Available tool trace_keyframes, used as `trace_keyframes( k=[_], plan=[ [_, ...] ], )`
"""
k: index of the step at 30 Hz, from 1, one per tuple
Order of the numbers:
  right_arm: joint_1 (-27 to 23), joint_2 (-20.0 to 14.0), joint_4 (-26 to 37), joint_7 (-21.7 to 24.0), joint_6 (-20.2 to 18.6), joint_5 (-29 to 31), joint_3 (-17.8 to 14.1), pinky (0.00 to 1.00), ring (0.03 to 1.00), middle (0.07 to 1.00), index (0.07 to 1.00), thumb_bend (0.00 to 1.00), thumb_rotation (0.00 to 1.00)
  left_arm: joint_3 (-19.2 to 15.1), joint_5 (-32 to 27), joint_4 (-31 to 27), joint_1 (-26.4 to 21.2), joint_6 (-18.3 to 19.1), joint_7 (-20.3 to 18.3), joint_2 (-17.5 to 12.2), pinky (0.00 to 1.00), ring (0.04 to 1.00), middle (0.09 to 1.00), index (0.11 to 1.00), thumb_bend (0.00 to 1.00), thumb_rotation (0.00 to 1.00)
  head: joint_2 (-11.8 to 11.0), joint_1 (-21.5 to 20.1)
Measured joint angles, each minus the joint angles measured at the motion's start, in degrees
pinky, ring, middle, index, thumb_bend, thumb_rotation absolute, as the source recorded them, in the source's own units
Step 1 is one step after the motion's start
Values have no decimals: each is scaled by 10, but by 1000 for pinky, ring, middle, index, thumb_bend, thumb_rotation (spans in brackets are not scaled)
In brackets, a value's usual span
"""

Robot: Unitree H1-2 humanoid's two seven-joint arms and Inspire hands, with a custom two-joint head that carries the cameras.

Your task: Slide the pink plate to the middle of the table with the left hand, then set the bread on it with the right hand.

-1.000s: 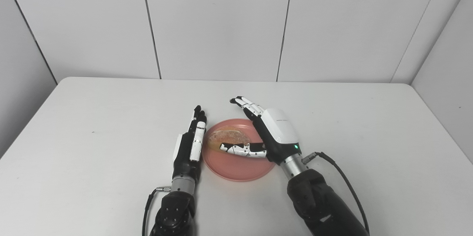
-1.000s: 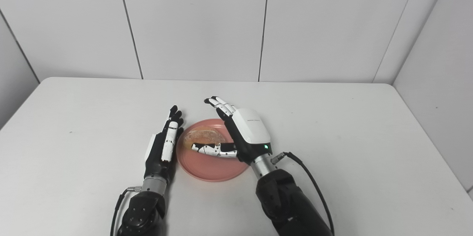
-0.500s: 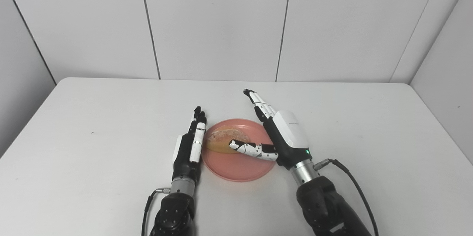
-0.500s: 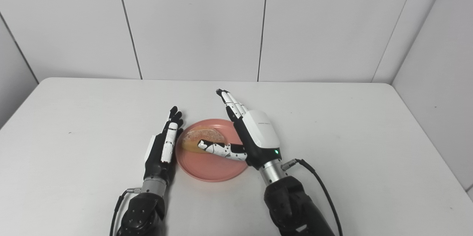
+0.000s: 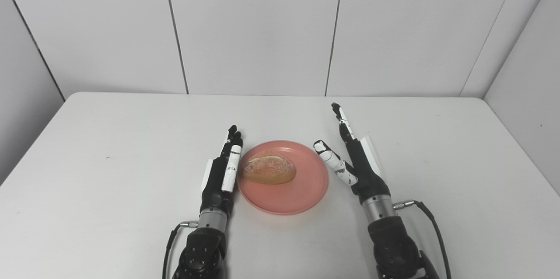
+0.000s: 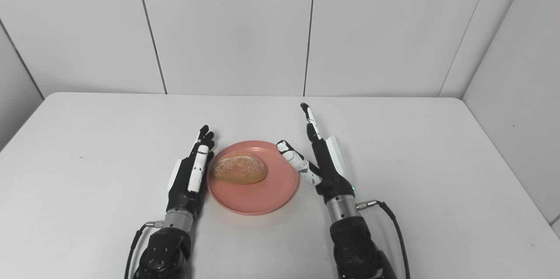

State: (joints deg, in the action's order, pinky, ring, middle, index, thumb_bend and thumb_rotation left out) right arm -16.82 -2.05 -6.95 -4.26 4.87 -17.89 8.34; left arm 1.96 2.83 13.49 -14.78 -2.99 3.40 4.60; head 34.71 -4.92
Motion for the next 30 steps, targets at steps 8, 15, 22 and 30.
trace_keyframes(
  k=[8,15,22,30],
  plan=[
    [3,32,-42,7,-2,105,-45,1000,1000,1000,1000,595,1000,-8,-6,-3,0,1,-1,-9,1000,998,990,979,493,1000,8,-11],
    [3,58,-48,5,9,138,-61,1000,1000,1000,1000,608,1000,-13,-13,-4,0,7,4,-10,968,971,959,936,458,1000,11,-14],
    [6,67,-48,5,5,161,-70,1000,1000,1000,1000,600,1000,-13,-14,-8,0,11,3,-18,971,972,964,944,446,1000,15,-20],
    [9,70,-48,6,4,169,-70,1000,1000,1000,1000,613,996,-14,-31,-11,1,20,-10,-19,1000,993,986,965,480,1000,17,-23]
  ],
)
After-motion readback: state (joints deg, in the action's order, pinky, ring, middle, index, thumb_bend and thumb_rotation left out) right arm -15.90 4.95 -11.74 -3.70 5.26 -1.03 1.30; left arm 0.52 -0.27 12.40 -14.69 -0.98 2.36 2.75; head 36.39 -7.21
